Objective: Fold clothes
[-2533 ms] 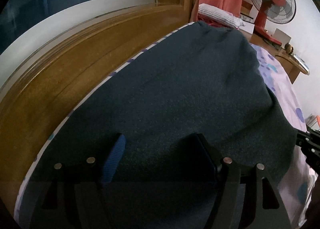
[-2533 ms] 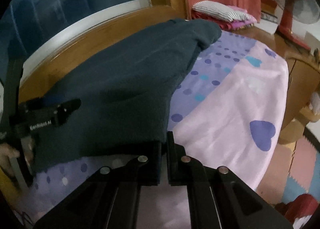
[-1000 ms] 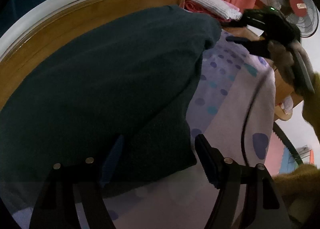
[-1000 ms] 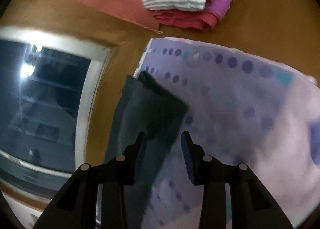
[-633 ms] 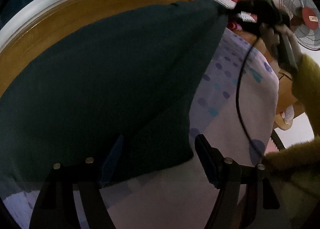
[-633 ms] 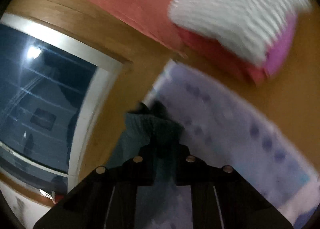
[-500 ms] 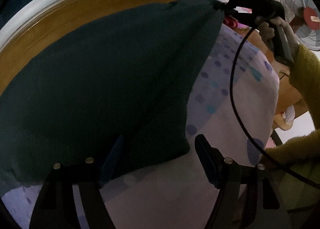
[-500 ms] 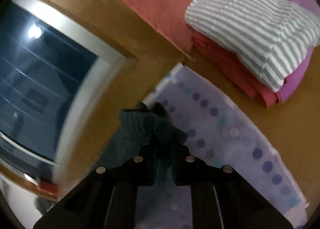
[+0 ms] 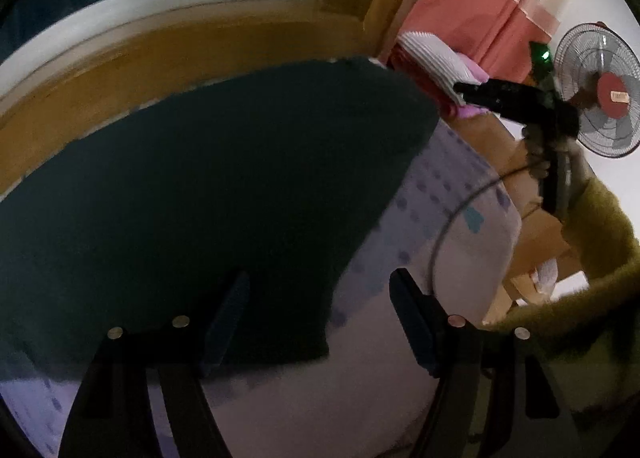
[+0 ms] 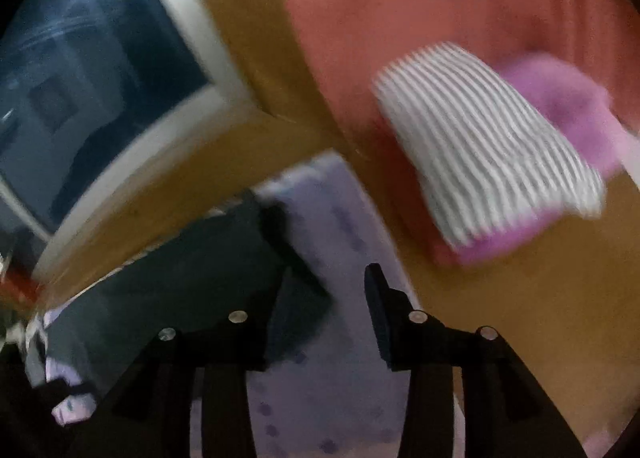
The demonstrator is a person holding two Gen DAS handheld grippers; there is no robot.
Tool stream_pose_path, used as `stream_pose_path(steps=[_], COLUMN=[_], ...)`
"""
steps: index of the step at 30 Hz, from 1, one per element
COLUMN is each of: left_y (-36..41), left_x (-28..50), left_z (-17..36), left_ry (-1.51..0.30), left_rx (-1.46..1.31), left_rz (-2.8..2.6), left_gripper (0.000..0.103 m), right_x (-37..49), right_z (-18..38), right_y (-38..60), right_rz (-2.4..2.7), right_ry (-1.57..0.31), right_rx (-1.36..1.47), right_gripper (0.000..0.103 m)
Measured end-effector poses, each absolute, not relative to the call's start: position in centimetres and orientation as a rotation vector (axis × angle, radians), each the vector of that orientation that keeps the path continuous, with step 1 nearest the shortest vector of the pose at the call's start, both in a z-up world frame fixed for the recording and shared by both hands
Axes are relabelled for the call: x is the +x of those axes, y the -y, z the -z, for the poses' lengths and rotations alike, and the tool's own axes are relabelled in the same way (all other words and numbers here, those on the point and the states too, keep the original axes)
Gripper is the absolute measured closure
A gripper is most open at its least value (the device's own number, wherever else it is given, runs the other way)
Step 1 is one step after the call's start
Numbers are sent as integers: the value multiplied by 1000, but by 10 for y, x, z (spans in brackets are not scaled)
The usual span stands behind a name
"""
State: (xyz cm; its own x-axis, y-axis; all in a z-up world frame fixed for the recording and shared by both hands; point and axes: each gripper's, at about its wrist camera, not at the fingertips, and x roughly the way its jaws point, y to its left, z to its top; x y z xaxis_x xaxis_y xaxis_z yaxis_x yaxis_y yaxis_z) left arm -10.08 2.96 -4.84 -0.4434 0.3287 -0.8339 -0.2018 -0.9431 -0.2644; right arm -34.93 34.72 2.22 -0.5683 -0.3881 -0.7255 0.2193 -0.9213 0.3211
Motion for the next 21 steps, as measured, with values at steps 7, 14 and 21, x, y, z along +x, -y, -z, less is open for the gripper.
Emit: stream_pose_path(steps=[7,14,21], left_y=[-32,-43,-46], left_x=[-115,-106,-101], left_z=[74,89,89], left_ry=[261,259,225], left_rx=[-1523,-1558,-1559], left_rz=[-2412,-2422,-2438], left_gripper=[29,29,29], right_x=[-453,-476,-469], right_z=[19,40,32], right_y=[-239,-230,-234], right_rz=[2268,2360,2423], right_ry=[9,-27,-26], right_rx=[1352,1341,1232], right_gripper=[51,92,76])
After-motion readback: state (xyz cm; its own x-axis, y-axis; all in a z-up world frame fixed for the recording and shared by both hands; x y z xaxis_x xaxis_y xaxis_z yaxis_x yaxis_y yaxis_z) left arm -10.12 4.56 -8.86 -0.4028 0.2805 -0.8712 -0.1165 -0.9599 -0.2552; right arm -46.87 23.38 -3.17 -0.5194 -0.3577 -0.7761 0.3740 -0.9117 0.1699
